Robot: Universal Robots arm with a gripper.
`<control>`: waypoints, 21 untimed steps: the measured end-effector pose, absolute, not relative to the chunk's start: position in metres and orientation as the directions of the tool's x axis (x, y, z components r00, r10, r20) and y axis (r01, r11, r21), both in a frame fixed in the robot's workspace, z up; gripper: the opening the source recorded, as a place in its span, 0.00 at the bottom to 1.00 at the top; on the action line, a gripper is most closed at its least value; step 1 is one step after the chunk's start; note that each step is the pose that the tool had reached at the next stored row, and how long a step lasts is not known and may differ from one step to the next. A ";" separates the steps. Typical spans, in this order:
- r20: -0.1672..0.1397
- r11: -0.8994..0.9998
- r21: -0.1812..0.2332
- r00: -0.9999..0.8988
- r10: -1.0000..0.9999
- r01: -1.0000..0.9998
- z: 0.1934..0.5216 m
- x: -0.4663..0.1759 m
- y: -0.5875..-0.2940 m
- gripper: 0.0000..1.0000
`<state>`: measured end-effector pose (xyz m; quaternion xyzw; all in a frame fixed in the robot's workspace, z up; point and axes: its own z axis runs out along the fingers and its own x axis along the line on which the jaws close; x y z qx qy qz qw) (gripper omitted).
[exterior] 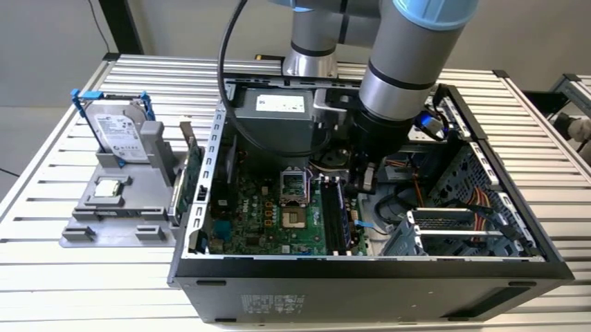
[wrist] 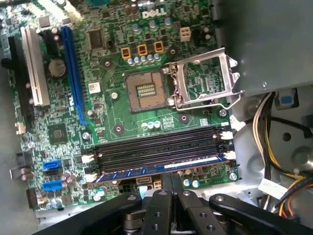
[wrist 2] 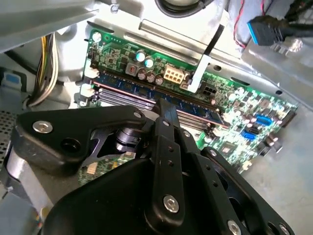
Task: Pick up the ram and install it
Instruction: 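Press down the ram until it locks into place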
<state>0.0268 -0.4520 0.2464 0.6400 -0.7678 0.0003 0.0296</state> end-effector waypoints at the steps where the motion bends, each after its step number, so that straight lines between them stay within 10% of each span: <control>1: 0.046 0.166 0.037 -0.164 -0.985 -0.985 0.246 0.027 -0.452 0.00; 21: 0.046 -0.001 0.038 0.003 -0.999 -0.999 0.238 0.025 -0.457 0.00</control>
